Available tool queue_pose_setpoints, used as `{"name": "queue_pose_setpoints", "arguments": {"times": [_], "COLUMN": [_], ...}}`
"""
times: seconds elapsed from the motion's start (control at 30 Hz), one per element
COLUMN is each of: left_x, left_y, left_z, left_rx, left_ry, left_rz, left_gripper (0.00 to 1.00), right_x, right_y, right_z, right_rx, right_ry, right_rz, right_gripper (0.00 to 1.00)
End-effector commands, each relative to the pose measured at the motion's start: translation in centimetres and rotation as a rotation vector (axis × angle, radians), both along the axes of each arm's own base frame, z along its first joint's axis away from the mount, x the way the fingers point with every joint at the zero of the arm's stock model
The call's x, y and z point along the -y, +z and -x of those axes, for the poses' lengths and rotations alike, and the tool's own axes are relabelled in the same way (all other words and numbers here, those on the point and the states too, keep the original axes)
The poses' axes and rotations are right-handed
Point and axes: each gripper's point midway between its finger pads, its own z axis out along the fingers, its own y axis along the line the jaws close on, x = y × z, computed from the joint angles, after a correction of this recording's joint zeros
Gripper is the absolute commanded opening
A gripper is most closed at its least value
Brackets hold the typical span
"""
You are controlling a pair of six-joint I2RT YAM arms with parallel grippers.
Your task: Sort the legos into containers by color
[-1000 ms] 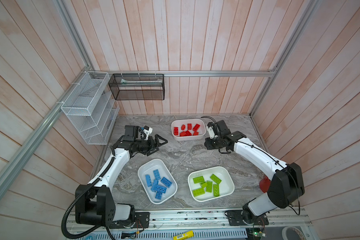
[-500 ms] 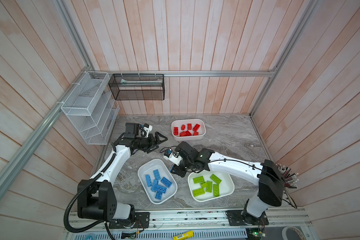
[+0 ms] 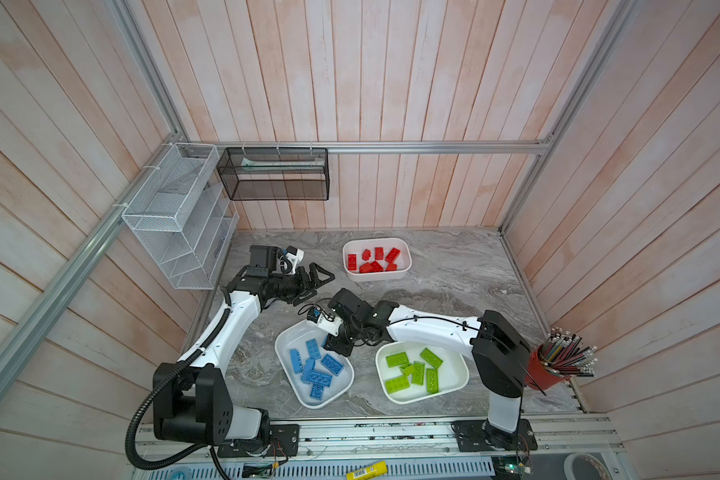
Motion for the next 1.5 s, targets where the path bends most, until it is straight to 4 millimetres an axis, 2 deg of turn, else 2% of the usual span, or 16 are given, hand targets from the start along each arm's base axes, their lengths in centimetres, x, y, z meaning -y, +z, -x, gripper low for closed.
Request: {"name": "queue_pose_setpoints", "arguments": {"times": [0.0,0.1,0.17,0.27,0.37,0.5,0.6,0.73,0.87,1.0,1.07,1.17,1.3,1.37,1.47], "left_x": [-0.3,-0.3,-0.3,-0.2,-0.2,-0.2,-0.3,-1.3,-3.8,-7.4,-9.8,-12.9,-16.1,-17.2,-17.5], "left_y": [0.5,0.6,0.6,0.7,0.8,0.7,0.5,0.0,-1.7,-2.4,-2.7,-3.2,-4.7,-6.1,-7.7], "left_z": [0.1,0.0,-0.1,-0.3,-0.4,-0.5,-0.6,-1.3,-2.1,-3.2,-3.9,-4.4,-4.6,-5.1,-6.1], "left_rx": [0.020,0.025,0.022,0.025,0.025,0.025,0.034,0.083,0.164,0.295,0.365,0.477,0.616,0.615,0.634], "left_ry": [0.013,0.018,0.019,0.017,0.015,0.009,0.009,0.030,0.086,0.166,0.221,0.315,0.420,0.443,0.423], "left_rz": [-0.006,-0.003,-0.002,-0.003,-0.004,-0.008,-0.018,-0.108,-0.301,-0.522,-0.654,-0.770,-0.784,-0.791,-0.805], "left_gripper": [1.00,1.00,1.00,1.00,1.00,1.00,1.00,1.00,1.00,1.00,1.00,1.00,1.00,1.00,1.00], "right_x": [-1.1,-1.1,-1.3,-1.9,-1.7,0.9,4.9,12.5,20.7,29.0,33.2,38.3,42.3,44.0,45.1], "right_y": [0.1,-0.5,0.0,2.4,5.3,9.2,11.1,12.5,13.7,13.4,12.3,10.2,8.4,7.2,5.8], "right_z": [0.5,0.7,0.6,0.0,-1.1,-3.3,-4.9,-8.0,-12.0,-16.3,-18.2,-19.9,-21.3,-21.8,-22.3], "right_rx": [0.003,-0.005,0.007,0.029,0.026,0.027,0.045,0.109,0.201,0.297,0.344,0.443,0.541,0.606,0.667], "right_ry": [0.051,0.063,0.060,0.049,0.007,-0.084,-0.169,-0.333,-0.538,-0.816,-0.965,-1.156,-1.284,-1.326,-1.334], "right_rz": [-0.010,0.005,-0.014,-0.071,-0.122,-0.200,-0.244,-0.312,-0.383,-0.414,-0.410,-0.384,-0.384,-0.362,-0.381], "right_gripper": [0.32,0.37,0.47,0.60,0.62,0.62,0.63,0.67,0.73,0.80,0.84,0.97,0.98,0.98,0.98]}}
